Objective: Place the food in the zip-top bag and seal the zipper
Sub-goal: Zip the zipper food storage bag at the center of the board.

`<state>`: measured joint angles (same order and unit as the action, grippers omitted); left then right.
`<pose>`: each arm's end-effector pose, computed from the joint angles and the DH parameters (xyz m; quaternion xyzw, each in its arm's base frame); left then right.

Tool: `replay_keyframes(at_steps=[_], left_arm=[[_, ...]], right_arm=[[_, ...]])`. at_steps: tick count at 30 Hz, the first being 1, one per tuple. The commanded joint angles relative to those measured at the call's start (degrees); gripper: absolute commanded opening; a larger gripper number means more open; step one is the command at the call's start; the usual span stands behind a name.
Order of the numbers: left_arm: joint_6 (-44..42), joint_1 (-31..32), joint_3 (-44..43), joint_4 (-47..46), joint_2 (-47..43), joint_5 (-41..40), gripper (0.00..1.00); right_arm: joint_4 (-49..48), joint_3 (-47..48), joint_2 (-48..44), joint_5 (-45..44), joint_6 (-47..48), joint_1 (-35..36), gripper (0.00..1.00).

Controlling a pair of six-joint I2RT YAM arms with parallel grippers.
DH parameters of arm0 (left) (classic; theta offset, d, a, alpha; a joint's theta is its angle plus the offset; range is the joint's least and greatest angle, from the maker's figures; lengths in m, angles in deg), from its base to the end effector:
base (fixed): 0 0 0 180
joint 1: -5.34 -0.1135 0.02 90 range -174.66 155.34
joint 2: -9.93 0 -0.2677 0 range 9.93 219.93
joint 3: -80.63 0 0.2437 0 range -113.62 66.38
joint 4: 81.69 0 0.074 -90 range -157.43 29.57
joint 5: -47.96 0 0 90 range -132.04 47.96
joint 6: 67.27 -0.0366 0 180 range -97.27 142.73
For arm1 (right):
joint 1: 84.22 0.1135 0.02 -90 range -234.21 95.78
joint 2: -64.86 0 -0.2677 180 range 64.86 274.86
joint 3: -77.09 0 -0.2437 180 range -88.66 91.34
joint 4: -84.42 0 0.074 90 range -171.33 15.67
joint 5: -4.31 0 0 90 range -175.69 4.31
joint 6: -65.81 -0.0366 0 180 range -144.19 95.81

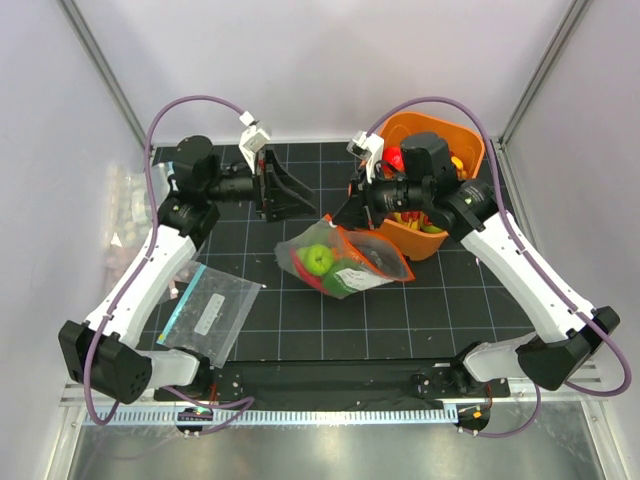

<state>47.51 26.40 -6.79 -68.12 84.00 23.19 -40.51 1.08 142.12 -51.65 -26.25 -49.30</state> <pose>0.2428 -0.1291 0.4268 0.3608 0.6088 -0.5832 0.3988 0.2100 0.1716 0.4347 -0.3761 0.7451 0.3938 0.3850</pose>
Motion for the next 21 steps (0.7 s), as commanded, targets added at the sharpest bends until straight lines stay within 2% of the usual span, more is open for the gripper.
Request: replay_keyframes(at_steps=[1,10,17,21], left_arm=[[-1.83,0.56,1.27,-2.30,-1.73,4.20,0.57],[-4.82,0.82,2.50,-0.72,-1.73,1.39,0.60],[-6.58,2.32,2.33,0.42,0.03,0.07,0.55],[-8.33,3.55,2.50,0.51,0.38,-0.63,0.56]], right_arm=[[-3.55,3.87,-0.26,2.43,-1.18,0.33,0.01],[-3.55,6.06,0.97,3.66,-2.15,0.33,0.01],[-3.55,7.21,1.58,4.10,-2.59,0.33,0.01],[-3.64,7.56,1.59,4.37,-3.03,0.24,0.01]])
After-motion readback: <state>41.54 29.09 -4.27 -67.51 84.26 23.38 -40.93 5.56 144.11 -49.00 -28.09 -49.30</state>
